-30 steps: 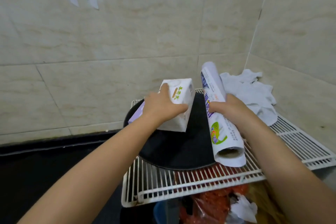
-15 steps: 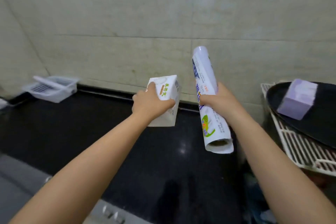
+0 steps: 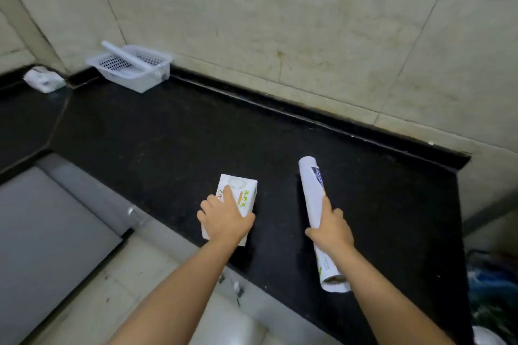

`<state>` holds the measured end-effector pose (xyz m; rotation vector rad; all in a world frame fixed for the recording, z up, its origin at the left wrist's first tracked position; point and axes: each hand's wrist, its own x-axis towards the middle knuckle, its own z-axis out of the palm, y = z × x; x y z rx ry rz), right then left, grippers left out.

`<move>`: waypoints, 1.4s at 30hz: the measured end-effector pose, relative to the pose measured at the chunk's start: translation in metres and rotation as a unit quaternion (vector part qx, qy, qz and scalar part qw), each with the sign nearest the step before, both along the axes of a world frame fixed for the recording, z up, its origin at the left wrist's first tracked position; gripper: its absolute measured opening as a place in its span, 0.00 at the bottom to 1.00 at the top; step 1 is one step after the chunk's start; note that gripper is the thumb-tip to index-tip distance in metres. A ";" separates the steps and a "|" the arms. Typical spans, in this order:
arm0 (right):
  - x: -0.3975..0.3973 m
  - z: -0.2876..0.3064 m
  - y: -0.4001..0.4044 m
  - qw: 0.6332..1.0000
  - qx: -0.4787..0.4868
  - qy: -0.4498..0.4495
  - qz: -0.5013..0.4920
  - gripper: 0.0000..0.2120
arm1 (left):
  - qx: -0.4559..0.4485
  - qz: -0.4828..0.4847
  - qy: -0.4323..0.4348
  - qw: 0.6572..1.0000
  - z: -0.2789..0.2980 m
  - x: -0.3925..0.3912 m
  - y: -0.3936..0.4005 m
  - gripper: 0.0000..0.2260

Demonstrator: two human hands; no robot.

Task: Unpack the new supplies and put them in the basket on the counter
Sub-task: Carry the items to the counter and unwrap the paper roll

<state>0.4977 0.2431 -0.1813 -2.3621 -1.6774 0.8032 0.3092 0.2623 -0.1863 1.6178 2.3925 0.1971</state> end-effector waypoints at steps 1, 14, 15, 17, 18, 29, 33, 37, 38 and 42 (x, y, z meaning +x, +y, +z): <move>-0.002 -0.007 0.001 1.000 0.002 -0.025 0.012 0.38 | 0.004 0.003 0.003 1.000 -0.006 -0.002 0.004 0.33; 0.038 -0.003 -0.017 0.997 0.022 -0.034 0.067 0.31 | -0.025 -0.197 0.063 0.978 -0.014 0.043 0.021 0.24; 0.053 0.010 -0.023 0.997 0.047 -0.036 0.054 0.29 | -0.018 -0.244 0.061 0.968 -0.006 0.069 0.022 0.22; 0.092 0.043 -0.039 0.992 0.107 -0.058 0.019 0.25 | 0.006 -0.350 0.044 0.936 0.012 0.131 0.017 0.20; 0.113 0.062 -0.048 0.988 0.139 -0.069 0.001 0.23 | 0.013 -0.400 0.033 0.916 0.023 0.163 0.012 0.21; 0.364 0.227 -0.130 0.923 0.279 -0.123 -0.233 0.13 | 0.116 -0.558 -0.209 0.795 0.135 0.425 -0.036 0.24; 0.421 0.228 -0.097 0.942 0.232 -0.063 -0.233 0.20 | 0.068 -0.524 -0.237 0.815 0.150 0.472 -0.027 0.23; 0.438 0.218 -0.050 0.958 0.162 -0.004 -0.235 0.28 | 0.046 -0.513 -0.196 0.834 0.146 0.482 -0.024 0.23; 0.437 0.214 -0.039 0.957 0.158 -0.015 -0.242 0.29 | 0.042 -0.509 -0.172 0.843 0.143 0.482 -0.025 0.25; 0.431 0.203 -0.013 0.944 0.153 -0.027 -0.290 0.36 | 0.041 -0.503 -0.113 0.856 0.140 0.487 -0.028 0.25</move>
